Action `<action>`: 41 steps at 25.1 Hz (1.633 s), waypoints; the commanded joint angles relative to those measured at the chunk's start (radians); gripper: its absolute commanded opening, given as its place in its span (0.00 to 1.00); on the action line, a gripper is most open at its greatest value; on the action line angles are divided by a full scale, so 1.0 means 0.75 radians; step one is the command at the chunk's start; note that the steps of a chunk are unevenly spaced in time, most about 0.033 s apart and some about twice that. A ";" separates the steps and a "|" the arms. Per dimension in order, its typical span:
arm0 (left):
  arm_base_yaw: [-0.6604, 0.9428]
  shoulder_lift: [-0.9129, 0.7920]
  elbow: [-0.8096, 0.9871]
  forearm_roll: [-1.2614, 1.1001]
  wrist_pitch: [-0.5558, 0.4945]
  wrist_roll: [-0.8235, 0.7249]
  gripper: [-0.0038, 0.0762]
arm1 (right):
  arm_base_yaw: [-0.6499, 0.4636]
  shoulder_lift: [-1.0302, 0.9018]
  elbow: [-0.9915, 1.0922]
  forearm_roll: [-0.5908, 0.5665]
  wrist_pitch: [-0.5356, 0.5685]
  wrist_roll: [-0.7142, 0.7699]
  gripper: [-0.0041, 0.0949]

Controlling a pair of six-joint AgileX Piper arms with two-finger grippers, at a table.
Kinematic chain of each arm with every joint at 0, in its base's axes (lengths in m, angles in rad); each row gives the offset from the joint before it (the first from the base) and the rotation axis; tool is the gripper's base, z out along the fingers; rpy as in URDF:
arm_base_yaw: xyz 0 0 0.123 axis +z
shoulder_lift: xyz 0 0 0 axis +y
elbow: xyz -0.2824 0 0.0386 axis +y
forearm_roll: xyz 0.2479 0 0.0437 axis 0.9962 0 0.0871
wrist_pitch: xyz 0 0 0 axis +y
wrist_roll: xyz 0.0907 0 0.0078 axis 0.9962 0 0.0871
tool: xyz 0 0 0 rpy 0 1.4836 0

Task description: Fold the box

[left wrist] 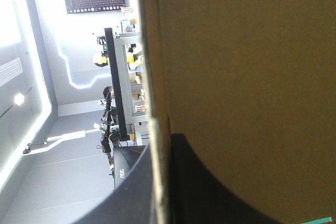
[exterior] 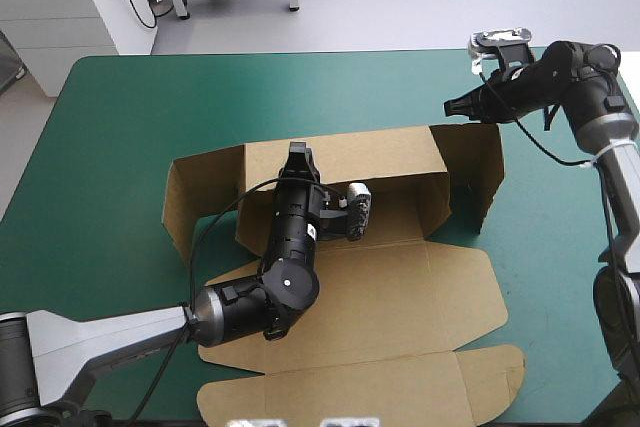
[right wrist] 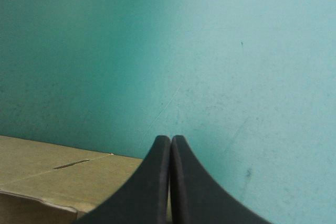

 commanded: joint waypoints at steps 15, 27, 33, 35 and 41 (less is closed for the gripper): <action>-0.008 -0.042 -0.031 0.067 0.036 -0.001 0.04 | -0.226 -0.153 0.252 0.504 0.057 -0.291 0.02; -0.006 -0.042 -0.031 0.070 0.036 -0.001 0.04 | -0.337 -0.195 0.490 0.728 0.060 -0.486 0.02; -0.006 -0.042 -0.031 0.070 0.036 -0.001 0.04 | -0.337 -0.351 0.773 0.971 -0.072 -0.745 0.02; -0.006 -0.042 -0.031 0.070 0.036 -0.001 0.04 | -0.337 -0.443 0.898 1.030 -0.130 -0.858 0.02; -0.006 -0.042 -0.031 0.070 0.034 -0.001 0.04 | -0.337 -0.614 1.079 1.039 -0.147 -1.128 0.02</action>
